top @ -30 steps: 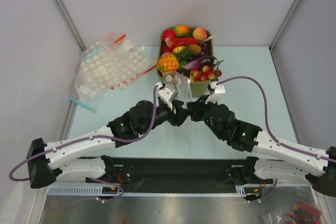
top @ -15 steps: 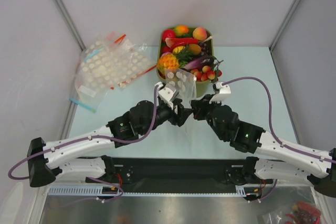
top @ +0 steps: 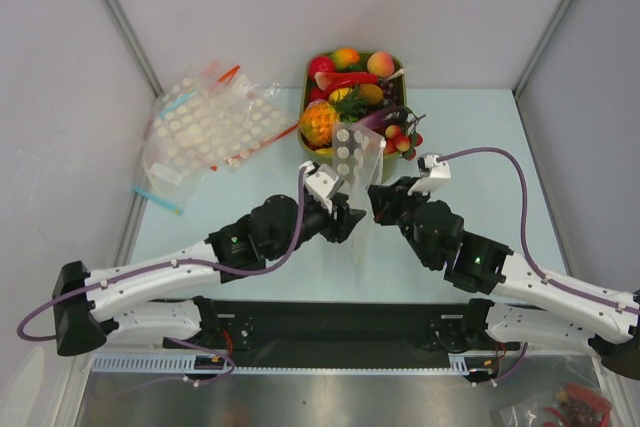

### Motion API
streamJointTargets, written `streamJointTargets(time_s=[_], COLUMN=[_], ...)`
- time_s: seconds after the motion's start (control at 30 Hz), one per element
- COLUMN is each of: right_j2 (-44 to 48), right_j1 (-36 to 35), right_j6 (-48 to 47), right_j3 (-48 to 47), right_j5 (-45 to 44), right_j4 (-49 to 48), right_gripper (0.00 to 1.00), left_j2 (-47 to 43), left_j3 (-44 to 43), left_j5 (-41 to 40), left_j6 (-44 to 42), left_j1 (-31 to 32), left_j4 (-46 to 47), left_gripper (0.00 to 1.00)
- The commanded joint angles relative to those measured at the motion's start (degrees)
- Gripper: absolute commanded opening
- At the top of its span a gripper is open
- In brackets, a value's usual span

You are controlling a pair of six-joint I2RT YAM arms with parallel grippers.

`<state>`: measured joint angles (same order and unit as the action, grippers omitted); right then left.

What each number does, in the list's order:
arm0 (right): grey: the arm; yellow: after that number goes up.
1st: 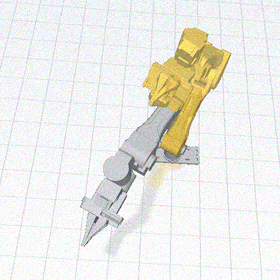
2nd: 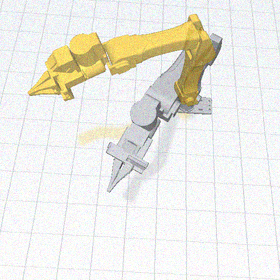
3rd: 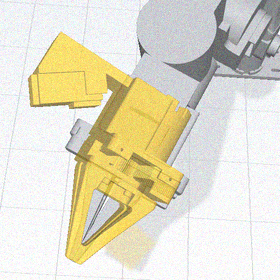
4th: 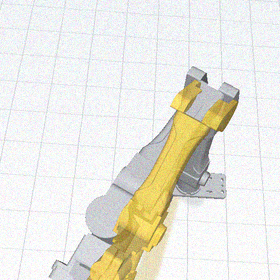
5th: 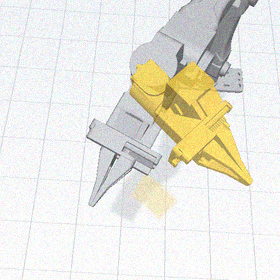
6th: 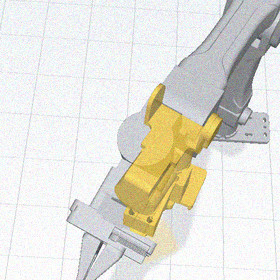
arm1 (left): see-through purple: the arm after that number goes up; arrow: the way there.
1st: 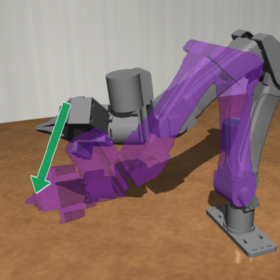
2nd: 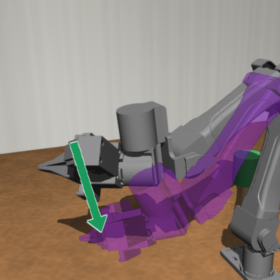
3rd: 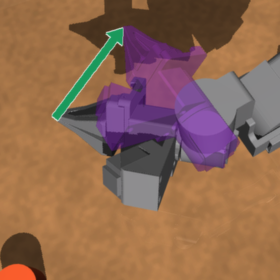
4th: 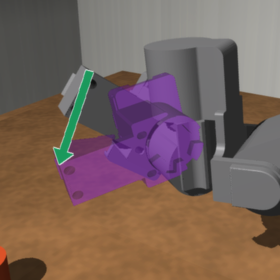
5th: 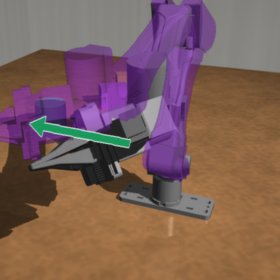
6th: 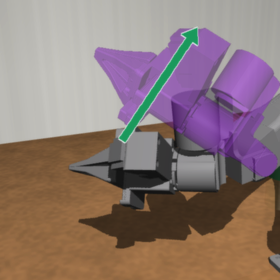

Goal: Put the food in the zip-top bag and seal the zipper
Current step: Open the zipper of the food storage bag.

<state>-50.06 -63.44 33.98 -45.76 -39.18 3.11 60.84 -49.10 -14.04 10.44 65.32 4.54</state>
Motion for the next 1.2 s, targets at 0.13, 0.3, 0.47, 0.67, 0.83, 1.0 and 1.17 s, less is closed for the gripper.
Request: streamJointTargets(time_s=[0.13, 0.3, 0.47, 0.67, 0.83, 1.0, 1.17], right_j2=[-0.21, -1.18, -1.79, -4.6, -5.48, -6.8, -8.73], right_j1=[-0.28, -0.28, -0.28, -0.46, -0.63, -0.63, -0.54], right_j6=[0.74, 0.83, 0.57, 1.27, 1.18, 0.39, 0.39], right_j3=[-0.12, -0.38, -0.47, -1.79, -1.7, -1.88, -2.05], right_j5=[-1.16, -0.11, 0.94, 2.26, 3.49, 5.25, 5.43], right_j4=[-4.43, -4.43, -4.61, -3.64, -4.34, -4.78, -5.22], right_gripper=[0.0, 0.0, 0.0, 0.0, 0.0, 0.0, 0.02], left_j2=[2.44, 3.05, 4.46, 4.2, 4.73, 5.87, 5.34], left_j3=[-3.54, -3.98, -5.92, -7.06, -8.99, -12.06, -15.41], left_j5=[0.86, -1.51, -9.85, -18.02, -21.02, -21.37, -24.01], left_j6=[-1.47, -1.91, -2.09, -0.86, -0.07, -0.07, 0.55], left_j1=[0.77, 1.39, 3.06, 3.41, 3.5, 3.41, 3.5], left_j4=[-0.93, -1.81, -4.09, -8.04, -11.47, -16.39, -23.15], left_gripper=[0.59, 0.59, 0.55, 0.52, 0.38, 0.04, 0.0])
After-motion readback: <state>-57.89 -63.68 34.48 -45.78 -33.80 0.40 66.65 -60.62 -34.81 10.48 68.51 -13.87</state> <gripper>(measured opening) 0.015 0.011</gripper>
